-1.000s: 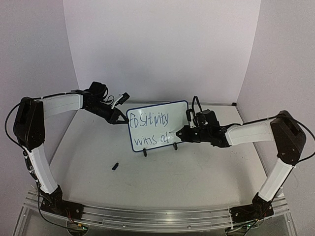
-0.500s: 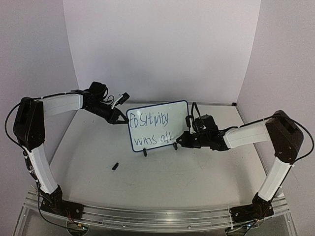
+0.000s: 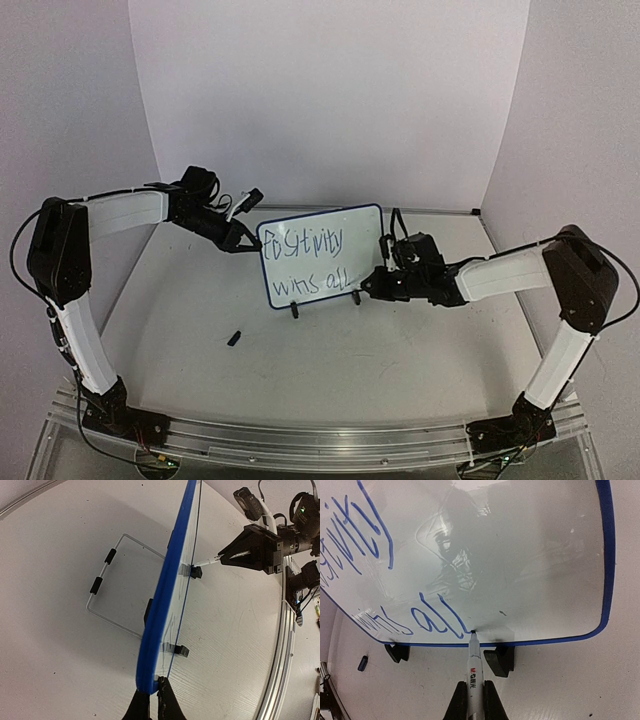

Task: Write a sentence on the whiteboard
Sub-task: Write on the whiteboard with the whiteboard marker without the cap.

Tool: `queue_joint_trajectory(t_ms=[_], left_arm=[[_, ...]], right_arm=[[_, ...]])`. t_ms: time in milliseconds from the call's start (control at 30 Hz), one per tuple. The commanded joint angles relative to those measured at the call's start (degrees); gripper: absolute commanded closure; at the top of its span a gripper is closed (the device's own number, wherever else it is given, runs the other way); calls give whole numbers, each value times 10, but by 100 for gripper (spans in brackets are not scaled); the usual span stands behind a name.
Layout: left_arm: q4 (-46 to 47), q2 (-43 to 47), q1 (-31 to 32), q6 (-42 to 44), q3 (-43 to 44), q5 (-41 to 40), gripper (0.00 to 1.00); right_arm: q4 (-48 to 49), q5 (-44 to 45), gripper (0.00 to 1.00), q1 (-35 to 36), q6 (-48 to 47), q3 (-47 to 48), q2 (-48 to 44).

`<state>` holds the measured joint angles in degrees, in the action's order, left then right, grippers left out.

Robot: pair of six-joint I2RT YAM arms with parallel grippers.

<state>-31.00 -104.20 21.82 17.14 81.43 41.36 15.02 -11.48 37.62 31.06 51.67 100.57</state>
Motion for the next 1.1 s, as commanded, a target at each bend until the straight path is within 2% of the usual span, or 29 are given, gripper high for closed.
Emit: queue_joint_trajectory(t_ms=[0, 200, 533, 1067], left_arm=[[-12, 16, 4, 23, 15, -24, 100], [-12, 17, 4, 23, 14, -23, 100], [-12, 17, 4, 24, 14, -24, 100], [-12, 17, 4, 23, 15, -25, 100]], right_arm=[[2, 38, 100, -4, -10, -6, -51], [10, 40, 100, -4, -13, -28, -85], [29, 29, 100, -4, 8, -53, -55], [34, 37, 100, -4, -3, -19, -9]])
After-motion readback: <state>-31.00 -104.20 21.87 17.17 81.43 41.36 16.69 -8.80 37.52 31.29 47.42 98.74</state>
